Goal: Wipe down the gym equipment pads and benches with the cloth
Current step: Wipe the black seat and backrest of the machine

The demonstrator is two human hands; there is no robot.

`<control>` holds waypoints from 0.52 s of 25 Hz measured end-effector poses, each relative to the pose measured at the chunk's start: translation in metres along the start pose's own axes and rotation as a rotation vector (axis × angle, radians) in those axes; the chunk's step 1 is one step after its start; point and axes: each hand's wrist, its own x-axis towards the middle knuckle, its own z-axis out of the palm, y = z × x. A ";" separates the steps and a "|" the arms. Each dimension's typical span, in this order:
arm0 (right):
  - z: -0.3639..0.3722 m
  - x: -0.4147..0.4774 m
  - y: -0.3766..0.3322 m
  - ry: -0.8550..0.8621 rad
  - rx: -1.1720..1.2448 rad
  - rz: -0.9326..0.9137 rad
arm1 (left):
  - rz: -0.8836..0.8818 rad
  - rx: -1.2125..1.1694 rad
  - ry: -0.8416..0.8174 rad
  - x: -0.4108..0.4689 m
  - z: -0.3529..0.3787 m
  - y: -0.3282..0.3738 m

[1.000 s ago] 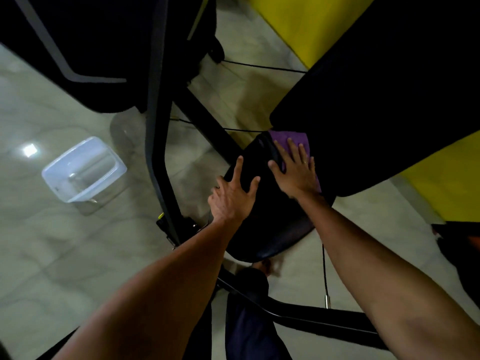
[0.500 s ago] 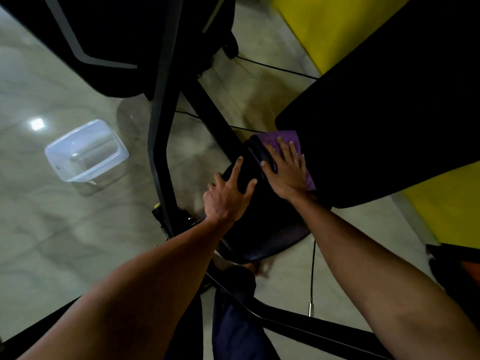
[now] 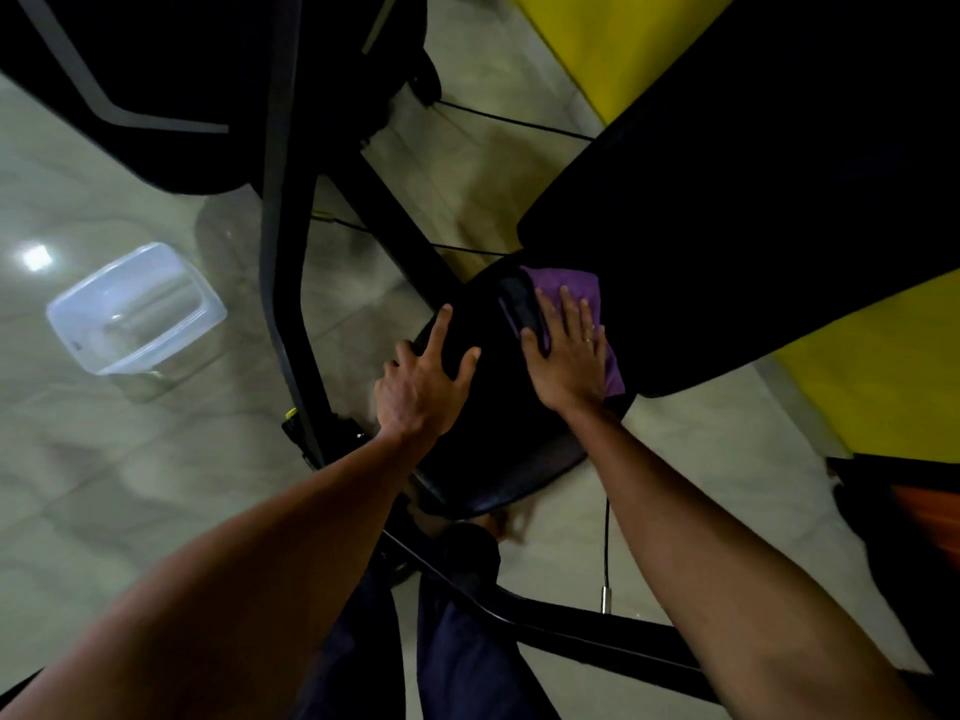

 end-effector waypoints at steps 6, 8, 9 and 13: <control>0.023 -0.058 -0.050 0.082 0.045 -0.065 | 0.052 0.015 -0.004 -0.003 0.001 -0.005; 0.027 -0.089 -0.016 0.082 0.015 -0.112 | 0.092 0.037 0.005 -0.005 0.003 -0.007; 0.025 -0.093 0.002 0.081 0.008 -0.081 | 0.128 0.080 0.029 -0.005 0.004 -0.008; 0.012 -0.051 0.022 0.037 0.155 0.300 | 0.433 0.319 0.096 -0.001 0.004 -0.003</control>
